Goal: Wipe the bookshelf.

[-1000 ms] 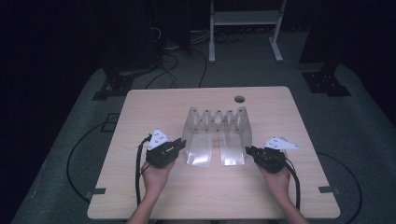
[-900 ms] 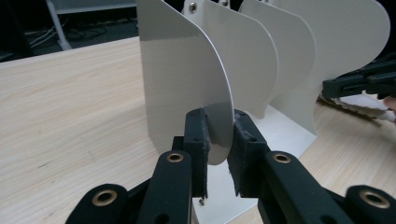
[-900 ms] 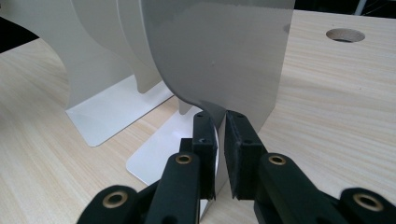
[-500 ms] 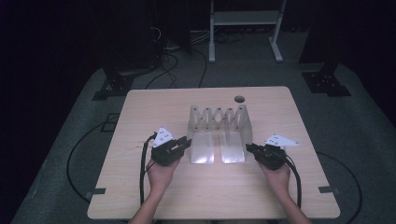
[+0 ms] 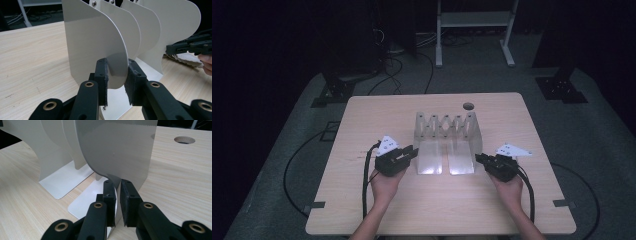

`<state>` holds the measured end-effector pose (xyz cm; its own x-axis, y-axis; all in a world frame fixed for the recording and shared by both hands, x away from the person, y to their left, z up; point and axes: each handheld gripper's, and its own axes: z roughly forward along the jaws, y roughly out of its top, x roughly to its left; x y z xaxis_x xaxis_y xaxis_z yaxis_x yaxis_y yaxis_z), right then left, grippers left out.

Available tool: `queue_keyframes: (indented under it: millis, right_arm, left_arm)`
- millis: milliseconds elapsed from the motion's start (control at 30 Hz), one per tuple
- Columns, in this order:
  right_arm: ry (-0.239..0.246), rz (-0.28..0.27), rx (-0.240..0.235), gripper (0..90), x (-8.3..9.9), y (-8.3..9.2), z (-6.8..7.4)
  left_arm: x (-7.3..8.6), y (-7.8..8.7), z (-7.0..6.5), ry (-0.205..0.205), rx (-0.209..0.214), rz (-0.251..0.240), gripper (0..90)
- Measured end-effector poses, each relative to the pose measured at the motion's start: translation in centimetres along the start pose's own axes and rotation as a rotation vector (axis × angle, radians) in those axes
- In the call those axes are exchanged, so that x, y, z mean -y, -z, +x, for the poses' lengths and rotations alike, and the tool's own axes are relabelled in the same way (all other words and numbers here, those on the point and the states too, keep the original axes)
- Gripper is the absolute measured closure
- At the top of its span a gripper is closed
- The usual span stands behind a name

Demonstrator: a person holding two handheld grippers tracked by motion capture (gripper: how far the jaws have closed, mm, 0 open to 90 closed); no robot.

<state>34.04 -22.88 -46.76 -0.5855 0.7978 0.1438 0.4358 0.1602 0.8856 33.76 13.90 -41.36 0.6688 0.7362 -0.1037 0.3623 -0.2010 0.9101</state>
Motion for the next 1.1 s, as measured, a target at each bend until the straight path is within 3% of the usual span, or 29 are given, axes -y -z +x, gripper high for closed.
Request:
queue_keyframes:
  millis: [433,500,733,967,1100]
  right_arm:
    - [-0.007,-0.001,-0.001,81.7,0.0,-0.2,0.0]
    - [-0.012,-0.008,-0.003,75.7,0.0,-0.1,-0.1]
    - [-0.031,-0.013,-0.025,64.1,0.0,0.6,-0.5]
    - [-0.030,-0.014,-0.037,58.2,0.0,1.3,-0.7]
    - [-0.030,-0.003,-0.039,55.9,0.0,1.6,-0.9]
  left_arm:
    - [0.0,-0.1,0.1,0.008,0.004,0.002,71.9]
    - [0.0,-0.1,0.1,0.006,-0.008,0.004,66.4]
    - [0.3,0.3,0.3,0.015,-0.014,-0.004,60.7]
    - [1.1,0.7,0.7,0.026,-0.005,-0.007,57.4]
    - [1.3,0.9,0.6,0.011,-0.007,0.000,54.4]
